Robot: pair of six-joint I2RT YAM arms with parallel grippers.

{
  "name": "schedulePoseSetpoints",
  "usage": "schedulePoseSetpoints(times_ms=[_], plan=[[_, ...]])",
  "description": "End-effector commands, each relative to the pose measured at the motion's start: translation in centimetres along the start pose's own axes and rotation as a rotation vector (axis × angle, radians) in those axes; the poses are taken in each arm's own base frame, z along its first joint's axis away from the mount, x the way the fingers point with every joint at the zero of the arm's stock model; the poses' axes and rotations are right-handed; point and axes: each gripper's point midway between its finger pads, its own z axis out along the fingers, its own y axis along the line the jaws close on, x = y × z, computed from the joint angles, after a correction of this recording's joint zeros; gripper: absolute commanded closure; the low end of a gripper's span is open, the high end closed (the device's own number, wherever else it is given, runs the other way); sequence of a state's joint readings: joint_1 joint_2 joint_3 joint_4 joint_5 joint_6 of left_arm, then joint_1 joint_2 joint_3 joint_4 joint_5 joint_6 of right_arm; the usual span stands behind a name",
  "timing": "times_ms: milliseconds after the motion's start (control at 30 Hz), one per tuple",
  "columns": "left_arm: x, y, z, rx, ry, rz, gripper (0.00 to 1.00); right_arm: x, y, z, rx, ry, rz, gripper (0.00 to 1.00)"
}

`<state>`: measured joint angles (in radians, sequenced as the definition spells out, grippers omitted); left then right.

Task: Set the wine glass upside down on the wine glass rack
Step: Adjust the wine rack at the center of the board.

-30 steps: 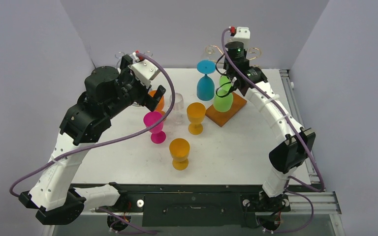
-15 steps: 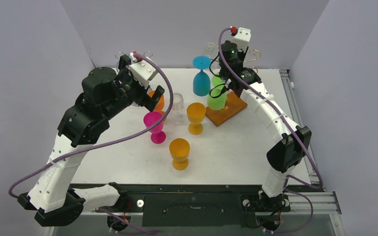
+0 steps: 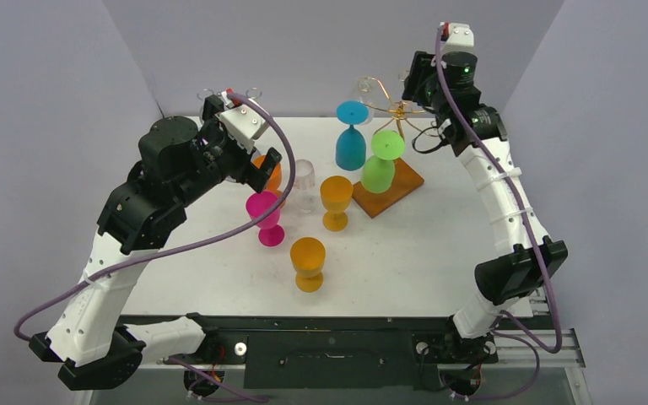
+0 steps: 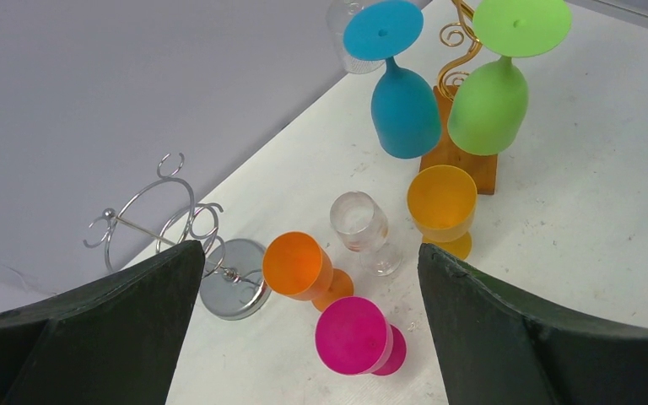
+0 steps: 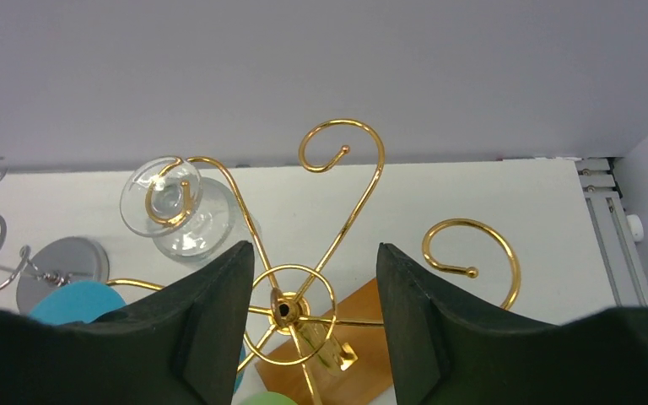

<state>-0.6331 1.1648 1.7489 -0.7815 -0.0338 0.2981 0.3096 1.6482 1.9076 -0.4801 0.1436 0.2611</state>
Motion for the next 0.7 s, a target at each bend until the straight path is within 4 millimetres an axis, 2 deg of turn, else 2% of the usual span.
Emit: schedulePoseSetpoints(times_ms=[0,167,367,533,667], plan=[[-1.6,0.3,-0.2,-0.01,-0.063,-0.021,0.04,-0.5,2.0,-1.0,-0.228,0.088,-0.114,0.49],[-1.8,0.3,0.1,-0.009,-0.061,-0.026,0.04,2.0,2.9,0.2,-0.313,0.214,-0.199,0.51],[-1.8,0.3,0.5,-0.007,-0.058,-0.026,0.04,4.3,2.5,0.6,-0.318,0.284,-0.24,0.63],[-2.1,0.3,0.8,-0.003,-0.061,-0.034,0.04,4.9,2.0,0.8,-0.299,0.306,-0.275,0.66],[-2.2,0.2,0.9,-0.001,-0.061,-0.036,0.04,5.3,1.8,1.3,-0.27,0.314,-0.283,0.73]])
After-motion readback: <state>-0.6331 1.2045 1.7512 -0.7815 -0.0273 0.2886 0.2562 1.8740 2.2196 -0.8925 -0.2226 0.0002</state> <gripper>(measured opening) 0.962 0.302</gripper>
